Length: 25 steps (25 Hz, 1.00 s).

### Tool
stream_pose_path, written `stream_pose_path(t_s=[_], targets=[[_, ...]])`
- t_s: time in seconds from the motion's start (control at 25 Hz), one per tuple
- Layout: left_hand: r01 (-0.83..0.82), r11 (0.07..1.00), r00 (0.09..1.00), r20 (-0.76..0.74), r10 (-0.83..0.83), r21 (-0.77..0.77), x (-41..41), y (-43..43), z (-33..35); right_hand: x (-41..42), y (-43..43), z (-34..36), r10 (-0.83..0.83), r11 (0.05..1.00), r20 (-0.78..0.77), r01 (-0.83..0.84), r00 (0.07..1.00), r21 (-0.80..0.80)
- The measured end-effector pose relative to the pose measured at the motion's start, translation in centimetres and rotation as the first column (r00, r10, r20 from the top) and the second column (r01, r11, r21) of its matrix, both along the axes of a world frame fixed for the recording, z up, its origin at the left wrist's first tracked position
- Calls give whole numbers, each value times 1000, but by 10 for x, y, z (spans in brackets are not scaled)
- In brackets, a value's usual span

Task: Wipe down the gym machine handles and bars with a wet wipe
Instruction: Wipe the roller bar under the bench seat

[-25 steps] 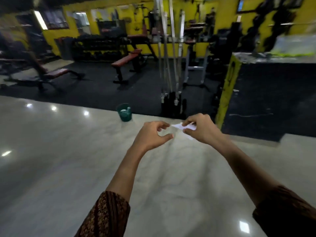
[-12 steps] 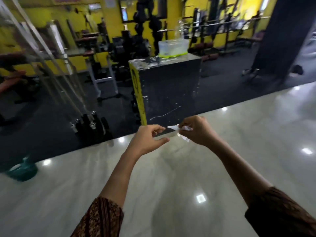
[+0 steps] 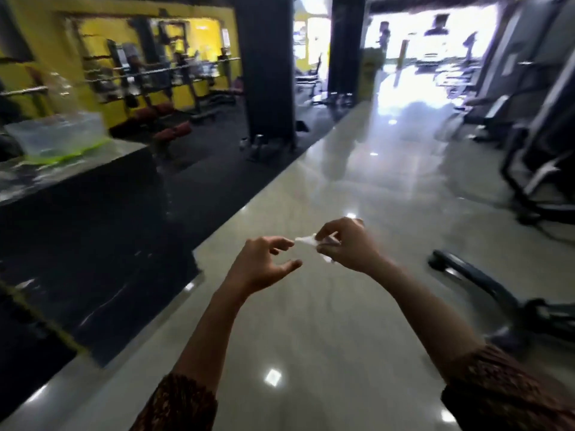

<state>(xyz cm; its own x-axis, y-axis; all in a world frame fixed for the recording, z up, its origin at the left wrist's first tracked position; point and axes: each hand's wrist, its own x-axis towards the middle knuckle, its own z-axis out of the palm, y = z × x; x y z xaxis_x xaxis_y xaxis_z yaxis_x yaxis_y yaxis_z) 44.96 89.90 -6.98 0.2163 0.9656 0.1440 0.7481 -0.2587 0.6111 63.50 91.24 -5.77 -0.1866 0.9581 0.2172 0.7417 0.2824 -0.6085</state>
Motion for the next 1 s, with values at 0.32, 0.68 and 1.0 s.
stream_pose_path(t_s=[0.32,0.68,1.0], targets=[[485,873,869,78,-488,57,127,121,9,103,24,14,-467,884,2,467,884,-25],[754,652,644,104,-758,86,205,179,-1,139,17,9,-781,624,18,782,624,-18],[867,497,492,92,-866,40,271,207,-22,190,29,-14,-882,469,5,881,471,-60]])
